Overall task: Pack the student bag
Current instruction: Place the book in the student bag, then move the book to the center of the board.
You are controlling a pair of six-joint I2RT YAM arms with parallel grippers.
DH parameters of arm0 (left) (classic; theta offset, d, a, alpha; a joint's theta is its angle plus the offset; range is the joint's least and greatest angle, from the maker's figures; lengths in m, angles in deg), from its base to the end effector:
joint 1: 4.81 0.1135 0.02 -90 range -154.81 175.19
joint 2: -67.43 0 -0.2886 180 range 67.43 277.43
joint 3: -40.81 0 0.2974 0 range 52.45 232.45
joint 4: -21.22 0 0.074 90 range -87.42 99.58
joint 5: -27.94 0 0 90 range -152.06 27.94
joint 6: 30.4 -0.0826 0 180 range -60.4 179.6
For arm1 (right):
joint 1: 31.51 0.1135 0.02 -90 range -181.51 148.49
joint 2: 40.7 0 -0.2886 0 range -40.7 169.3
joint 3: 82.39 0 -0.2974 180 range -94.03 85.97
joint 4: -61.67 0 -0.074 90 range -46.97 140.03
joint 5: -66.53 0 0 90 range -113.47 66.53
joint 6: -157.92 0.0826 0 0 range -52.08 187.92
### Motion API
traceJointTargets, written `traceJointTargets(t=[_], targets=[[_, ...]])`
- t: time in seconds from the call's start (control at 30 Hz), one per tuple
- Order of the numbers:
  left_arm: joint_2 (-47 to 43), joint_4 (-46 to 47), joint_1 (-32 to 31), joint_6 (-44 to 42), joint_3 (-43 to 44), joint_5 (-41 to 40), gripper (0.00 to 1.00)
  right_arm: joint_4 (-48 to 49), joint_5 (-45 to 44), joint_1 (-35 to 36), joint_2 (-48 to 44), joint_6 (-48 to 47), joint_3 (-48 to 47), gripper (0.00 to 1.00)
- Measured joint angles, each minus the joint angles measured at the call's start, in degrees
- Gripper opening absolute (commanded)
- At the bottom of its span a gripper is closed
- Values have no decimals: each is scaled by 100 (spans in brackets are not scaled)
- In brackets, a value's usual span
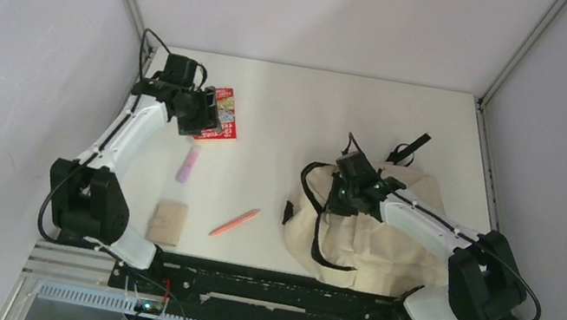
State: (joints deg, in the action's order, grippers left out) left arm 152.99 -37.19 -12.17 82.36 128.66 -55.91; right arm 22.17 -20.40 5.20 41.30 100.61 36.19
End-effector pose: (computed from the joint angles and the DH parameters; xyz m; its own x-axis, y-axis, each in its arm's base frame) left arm 0.3776 -0.0577 0.2835 -0.8314 -0.2804 -0.4796 -0.1465 0.9434 -0.2977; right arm 0.2670 0.2046 0.1591 -0.9187 -0.0123 -0.3947 -0.1451 0.9401 0.3085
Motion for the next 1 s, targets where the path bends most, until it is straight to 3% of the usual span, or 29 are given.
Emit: traceJointTargets(t=[0.3,0.37,0.47,0.53,0.9,1.0], targets=[[1021,339,942,9,129,402,64,-273,-931,-409,-857,111,654,16],[1241,420,1119,72,142,466,64,-415,-1056,-553,-1102,111,807,29],[1530,509,1279,149,234,470,65,-588,-1051,-619,-1443,87,914,59],[1740,579,1333,219,372,446,65,-614,-970,-584,-1692,59,916,68],[3195,745,1390,315,1572,160,57,-765,-813,-289,-2507,7,-151,71],[3536,763,1392,323,1687,179,48,-778,-798,-297,-2599,17,-181,71]])
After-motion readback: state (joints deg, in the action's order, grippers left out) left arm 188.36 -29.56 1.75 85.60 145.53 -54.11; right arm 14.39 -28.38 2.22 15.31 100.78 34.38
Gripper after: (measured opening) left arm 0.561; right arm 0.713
